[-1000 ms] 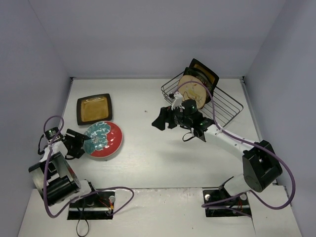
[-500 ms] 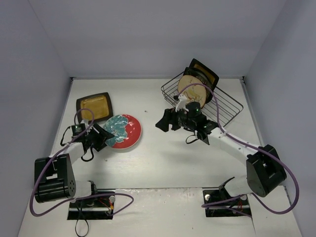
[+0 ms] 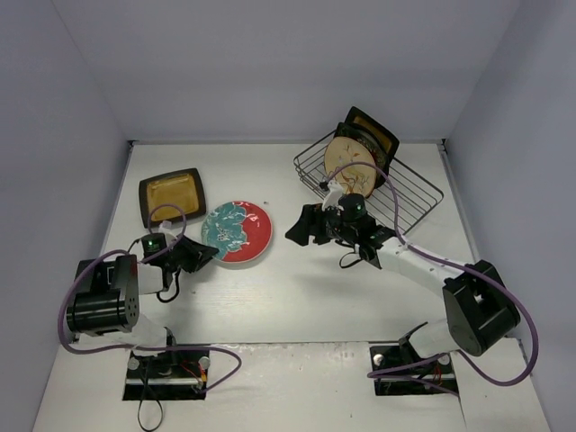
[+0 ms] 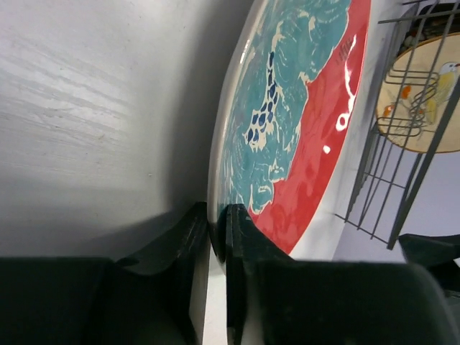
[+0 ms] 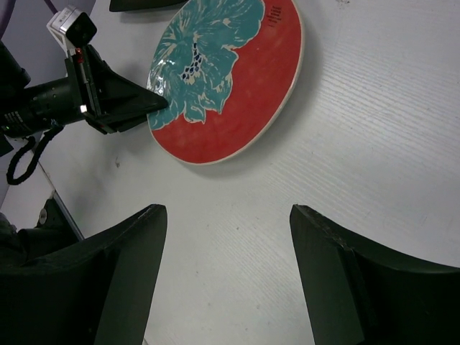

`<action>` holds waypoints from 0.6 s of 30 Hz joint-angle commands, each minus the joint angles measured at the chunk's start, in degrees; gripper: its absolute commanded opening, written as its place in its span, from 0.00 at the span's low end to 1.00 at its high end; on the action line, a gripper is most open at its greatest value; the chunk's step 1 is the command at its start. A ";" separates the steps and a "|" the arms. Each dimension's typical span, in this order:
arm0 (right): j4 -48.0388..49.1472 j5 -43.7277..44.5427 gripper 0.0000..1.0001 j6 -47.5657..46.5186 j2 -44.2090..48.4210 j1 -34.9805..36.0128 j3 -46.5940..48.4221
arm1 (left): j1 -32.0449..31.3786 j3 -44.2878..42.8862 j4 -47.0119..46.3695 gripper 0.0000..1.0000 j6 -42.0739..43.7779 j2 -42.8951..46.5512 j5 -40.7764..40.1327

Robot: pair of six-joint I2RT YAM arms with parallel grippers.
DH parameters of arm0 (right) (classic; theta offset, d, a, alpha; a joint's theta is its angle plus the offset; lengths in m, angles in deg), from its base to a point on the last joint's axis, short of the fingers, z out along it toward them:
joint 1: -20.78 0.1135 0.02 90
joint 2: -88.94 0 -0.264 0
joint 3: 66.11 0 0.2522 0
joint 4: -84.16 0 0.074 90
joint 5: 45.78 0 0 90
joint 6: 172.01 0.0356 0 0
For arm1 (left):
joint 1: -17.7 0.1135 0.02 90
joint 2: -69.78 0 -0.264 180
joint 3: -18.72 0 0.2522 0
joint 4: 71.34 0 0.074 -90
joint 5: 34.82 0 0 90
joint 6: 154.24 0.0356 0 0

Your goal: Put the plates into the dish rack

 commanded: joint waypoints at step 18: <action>11.49 0.22 0.75 12.31 -7.02 -0.24 0.44 | -3.18 -0.05 3.14 0.00 -2.46 15.87 3.53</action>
